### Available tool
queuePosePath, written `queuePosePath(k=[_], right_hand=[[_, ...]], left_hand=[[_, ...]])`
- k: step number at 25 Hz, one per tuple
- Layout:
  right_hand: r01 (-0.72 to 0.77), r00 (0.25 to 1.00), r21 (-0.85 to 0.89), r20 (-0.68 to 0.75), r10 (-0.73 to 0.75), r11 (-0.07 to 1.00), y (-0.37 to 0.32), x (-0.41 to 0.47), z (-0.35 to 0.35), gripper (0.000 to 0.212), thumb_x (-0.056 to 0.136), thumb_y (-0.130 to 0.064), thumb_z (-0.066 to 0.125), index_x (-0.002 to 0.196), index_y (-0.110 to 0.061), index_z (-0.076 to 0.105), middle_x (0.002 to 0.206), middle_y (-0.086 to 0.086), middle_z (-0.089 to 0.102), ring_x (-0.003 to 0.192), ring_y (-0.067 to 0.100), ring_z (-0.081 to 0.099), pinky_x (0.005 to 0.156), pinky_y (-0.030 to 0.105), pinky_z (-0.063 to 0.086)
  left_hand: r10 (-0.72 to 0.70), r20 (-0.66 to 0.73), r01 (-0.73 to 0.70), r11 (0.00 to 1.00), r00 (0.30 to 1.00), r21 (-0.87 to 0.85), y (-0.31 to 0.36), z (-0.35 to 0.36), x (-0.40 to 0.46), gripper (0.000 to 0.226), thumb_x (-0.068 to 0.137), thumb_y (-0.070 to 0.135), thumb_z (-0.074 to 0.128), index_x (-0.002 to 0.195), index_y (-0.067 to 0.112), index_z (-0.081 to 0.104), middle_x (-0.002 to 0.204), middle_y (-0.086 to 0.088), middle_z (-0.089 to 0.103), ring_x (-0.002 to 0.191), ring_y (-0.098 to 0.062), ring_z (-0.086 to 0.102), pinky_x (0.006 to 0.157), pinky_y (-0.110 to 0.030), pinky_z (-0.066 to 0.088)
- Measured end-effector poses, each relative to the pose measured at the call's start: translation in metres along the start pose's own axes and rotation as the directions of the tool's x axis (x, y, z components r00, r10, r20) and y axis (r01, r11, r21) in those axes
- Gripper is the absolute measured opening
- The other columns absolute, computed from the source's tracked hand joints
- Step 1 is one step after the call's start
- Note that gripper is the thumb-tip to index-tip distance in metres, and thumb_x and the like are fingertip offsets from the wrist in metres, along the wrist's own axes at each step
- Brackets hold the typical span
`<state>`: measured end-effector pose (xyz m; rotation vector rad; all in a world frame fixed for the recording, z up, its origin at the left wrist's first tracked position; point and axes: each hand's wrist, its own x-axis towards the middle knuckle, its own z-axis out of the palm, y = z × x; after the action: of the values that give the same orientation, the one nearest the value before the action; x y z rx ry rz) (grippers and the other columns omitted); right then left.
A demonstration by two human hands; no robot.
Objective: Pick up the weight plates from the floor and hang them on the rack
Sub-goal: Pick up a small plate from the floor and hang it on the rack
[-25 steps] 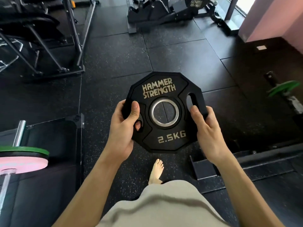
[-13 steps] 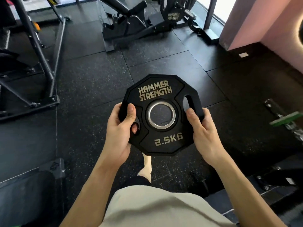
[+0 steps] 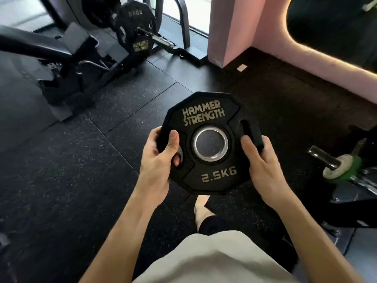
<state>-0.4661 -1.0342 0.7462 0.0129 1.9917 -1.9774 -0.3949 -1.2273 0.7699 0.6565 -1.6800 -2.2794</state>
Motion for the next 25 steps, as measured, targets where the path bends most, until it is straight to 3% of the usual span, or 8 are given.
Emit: queuePosePath(k=[5,9,13,16,18,23,25], right_hand=[[0.016,0.996,0.023,-0.089,-0.014,1.000,-0.029,0.139,-0.005,0.042,0.081,-0.060,0.060,0.106,-0.026,0.057,0.092,-0.009,0.067,0.090,0.007,0.065,0.080,0.034,0.054],[0.023,0.993,0.056,-0.114,-0.017,0.998,-0.067,0.243,-0.011,0.034,0.082,-0.055,0.059,0.101,-0.028,0.055,0.079,-0.017,0.066,0.082,0.003,0.064,0.075,0.029,0.052],[0.007,0.987,0.054,-0.160,0.002,0.999,-0.097,0.341,-0.018,0.037,0.079,-0.060,0.056,0.100,-0.030,0.055,0.089,-0.007,0.063,0.086,0.007,0.062,0.080,0.035,0.053],[0.007,0.967,-0.045,-0.254,-0.018,0.999,-0.115,0.427,-0.020,0.043,0.085,-0.062,0.040,0.098,-0.025,0.055,0.085,-0.003,0.055,0.070,-0.001,0.054,0.065,0.019,0.046],[0.014,0.955,-0.073,-0.295,-0.035,0.997,-0.126,0.481,-0.020,0.044,0.087,-0.063,0.034,0.093,-0.025,0.056,0.077,-0.005,0.050,0.058,0.000,0.048,0.057,0.016,0.039],[-0.018,0.905,-0.022,-0.425,0.007,1.000,-0.165,0.626,-0.014,0.051,0.084,-0.068,0.035,0.095,-0.025,0.061,0.104,0.005,0.063,0.097,0.014,0.058,0.090,0.030,0.045],[-0.048,0.881,0.008,-0.471,0.046,0.999,-0.180,0.674,-0.019,0.050,0.083,-0.068,0.036,0.096,-0.027,0.062,0.104,0.002,0.064,0.098,0.013,0.059,0.092,0.031,0.045]], left_hand=[[-0.025,0.097,0.023,1.000,0.995,0.017,0.021,0.047,0.155,0.031,0.086,0.036,0.061,0.108,0.015,0.056,0.067,0.007,0.051,0.053,-0.006,0.041,0.057,-0.022,0.042],[-0.032,0.157,0.029,0.999,0.987,0.023,0.046,0.092,0.268,0.028,0.085,0.035,0.060,0.104,0.015,0.056,0.067,0.006,0.052,0.050,-0.006,0.040,0.053,-0.020,0.041],[-0.037,0.217,0.036,0.999,0.975,0.009,0.061,0.131,0.376,0.028,0.085,0.034,0.060,0.105,0.014,0.056,0.068,0.005,0.051,0.050,-0.006,0.040,0.054,-0.021,0.041],[-0.053,0.258,0.049,0.999,0.965,0.021,0.068,0.159,0.469,0.028,0.086,0.035,0.061,0.104,0.015,0.057,0.067,0.006,0.051,0.050,-0.006,0.040,0.053,-0.020,0.042],[-0.055,0.290,0.053,0.998,0.955,0.015,0.072,0.175,0.526,0.026,0.085,0.035,0.062,0.103,0.016,0.057,0.068,0.007,0.052,0.050,-0.006,0.040,0.052,-0.019,0.042],[-0.081,0.377,0.071,0.997,0.922,0.042,0.107,0.229,0.687,0.030,0.085,0.034,0.061,0.107,0.015,0.057,0.070,0.007,0.052,0.050,-0.007,0.039,0.049,-0.016,0.040],[-0.104,0.407,0.079,0.994,0.907,0.077,0.119,0.255,0.742,0.031,0.085,0.034,0.061,0.109,0.014,0.056,0.071,0.007,0.052,0.050,-0.007,0.038,0.050,-0.017,0.039]])
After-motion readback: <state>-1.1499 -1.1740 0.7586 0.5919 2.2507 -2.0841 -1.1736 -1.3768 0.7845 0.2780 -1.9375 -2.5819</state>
